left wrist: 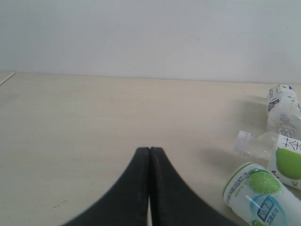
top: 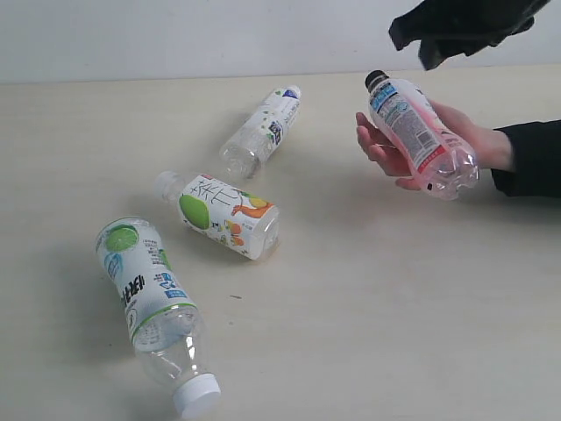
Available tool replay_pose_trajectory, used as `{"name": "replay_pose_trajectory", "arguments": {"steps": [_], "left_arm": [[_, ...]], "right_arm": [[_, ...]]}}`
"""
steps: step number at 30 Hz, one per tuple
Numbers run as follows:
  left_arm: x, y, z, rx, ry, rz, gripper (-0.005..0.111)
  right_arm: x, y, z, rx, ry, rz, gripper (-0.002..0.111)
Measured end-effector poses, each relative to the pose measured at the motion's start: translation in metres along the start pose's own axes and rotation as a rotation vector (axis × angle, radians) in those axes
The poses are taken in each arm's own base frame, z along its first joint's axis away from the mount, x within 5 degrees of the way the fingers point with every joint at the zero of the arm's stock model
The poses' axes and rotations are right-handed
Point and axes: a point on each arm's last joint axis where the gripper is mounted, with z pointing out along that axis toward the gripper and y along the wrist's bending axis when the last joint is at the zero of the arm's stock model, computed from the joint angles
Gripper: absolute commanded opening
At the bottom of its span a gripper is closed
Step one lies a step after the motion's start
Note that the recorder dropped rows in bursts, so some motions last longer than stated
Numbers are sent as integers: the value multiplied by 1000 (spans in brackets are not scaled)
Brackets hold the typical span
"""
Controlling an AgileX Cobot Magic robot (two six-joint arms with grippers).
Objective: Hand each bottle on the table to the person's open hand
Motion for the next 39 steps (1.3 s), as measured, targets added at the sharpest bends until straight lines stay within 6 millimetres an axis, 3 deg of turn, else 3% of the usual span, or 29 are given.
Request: {"name": "replay_pose_trajectory", "arguments": {"steps": [1,5,10,22,27,33,39], "left_arm": [[0,0,0,0,0,0,0],[0,0,0,0,0,0,0],[0,0,0,0,0,0,0],[0,0,0,0,0,0,0],[0,0,0,0,0,0,0],[0,0,0,0,0,0,0],[0,0,0,0,0,2,0]], "right_arm": [[3,-1,-6,-2,-15,2,1],[25,-4,-39,-5,-96,-13,1],[73,-5,-80,-28,-249,-23,1],[210,2,-144,-84,-716,-113,1],[254,4,-147,-79,-827,-120,1],[281,4,-159,-66,-986,-98,1],[287,4,-163,-63,-1020,-92,1]]}}
